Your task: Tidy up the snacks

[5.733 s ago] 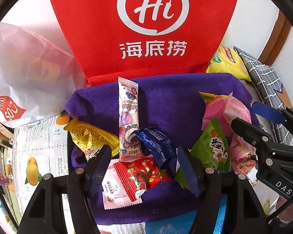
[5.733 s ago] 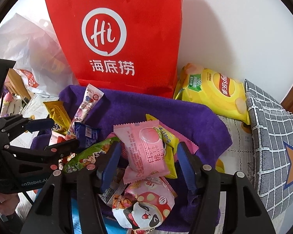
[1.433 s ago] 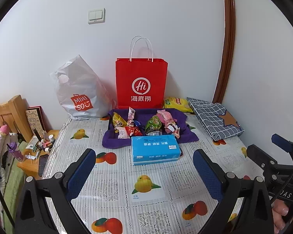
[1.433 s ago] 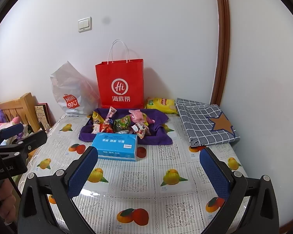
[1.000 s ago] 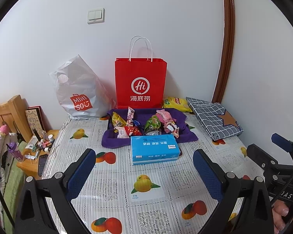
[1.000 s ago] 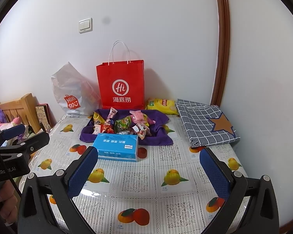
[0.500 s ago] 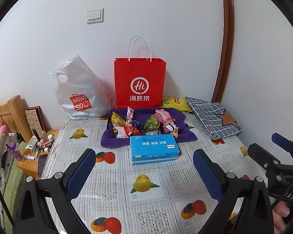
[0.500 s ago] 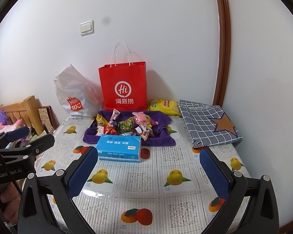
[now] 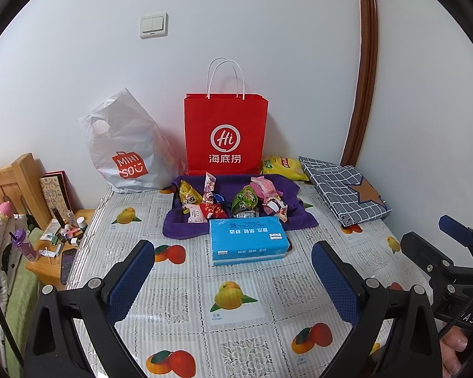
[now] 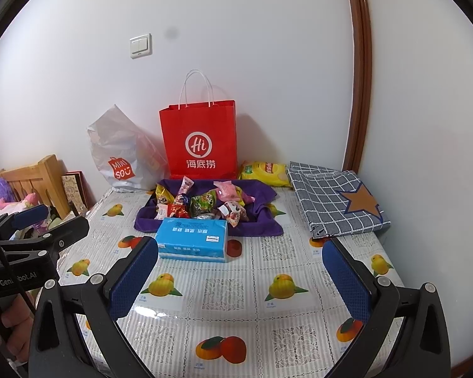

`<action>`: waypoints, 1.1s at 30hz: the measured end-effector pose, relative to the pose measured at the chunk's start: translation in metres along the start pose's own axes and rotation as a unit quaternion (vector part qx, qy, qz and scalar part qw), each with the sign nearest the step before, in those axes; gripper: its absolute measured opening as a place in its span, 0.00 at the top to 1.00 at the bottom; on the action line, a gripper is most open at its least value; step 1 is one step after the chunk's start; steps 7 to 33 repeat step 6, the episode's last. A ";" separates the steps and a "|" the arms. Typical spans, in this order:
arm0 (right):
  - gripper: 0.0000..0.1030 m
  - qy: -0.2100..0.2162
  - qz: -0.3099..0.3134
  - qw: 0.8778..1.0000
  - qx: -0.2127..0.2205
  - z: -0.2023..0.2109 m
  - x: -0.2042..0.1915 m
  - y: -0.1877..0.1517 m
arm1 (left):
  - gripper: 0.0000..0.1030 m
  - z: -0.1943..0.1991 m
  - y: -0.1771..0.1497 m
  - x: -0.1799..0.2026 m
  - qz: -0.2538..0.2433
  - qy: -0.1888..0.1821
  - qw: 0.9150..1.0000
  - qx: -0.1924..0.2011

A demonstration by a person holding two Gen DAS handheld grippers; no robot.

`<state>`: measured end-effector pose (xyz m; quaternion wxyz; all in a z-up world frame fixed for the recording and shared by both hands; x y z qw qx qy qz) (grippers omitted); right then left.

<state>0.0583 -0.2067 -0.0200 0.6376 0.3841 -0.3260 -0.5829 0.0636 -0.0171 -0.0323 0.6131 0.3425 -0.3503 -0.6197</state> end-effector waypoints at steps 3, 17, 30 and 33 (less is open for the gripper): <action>0.00 -0.001 0.001 1.000 0.000 0.000 0.000 0.000 | 0.02 0.000 -0.001 0.000 0.001 0.001 1.000 -0.001; 0.00 -0.003 0.001 1.000 -0.001 0.000 0.000 -0.001 | 0.02 0.000 -0.001 0.000 0.001 0.001 1.000 -0.001; 0.00 -0.003 0.001 1.000 -0.001 0.000 0.000 -0.001 | 0.02 0.000 -0.001 0.000 0.001 0.001 1.000 -0.001; 0.00 -0.003 0.001 1.000 -0.001 0.000 0.000 -0.001 | 0.02 0.000 -0.001 0.000 0.001 0.001 1.000 -0.001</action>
Point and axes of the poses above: each gripper's, at about its wrist camera, not at the fingertips, and z roughly against the way its jaws point, x to its right, y to its top, the point moved 5 cm from there along -z, roughly the way its jaws point, and after that the axes turned 2 degrees about y, right-handed, at the moved point
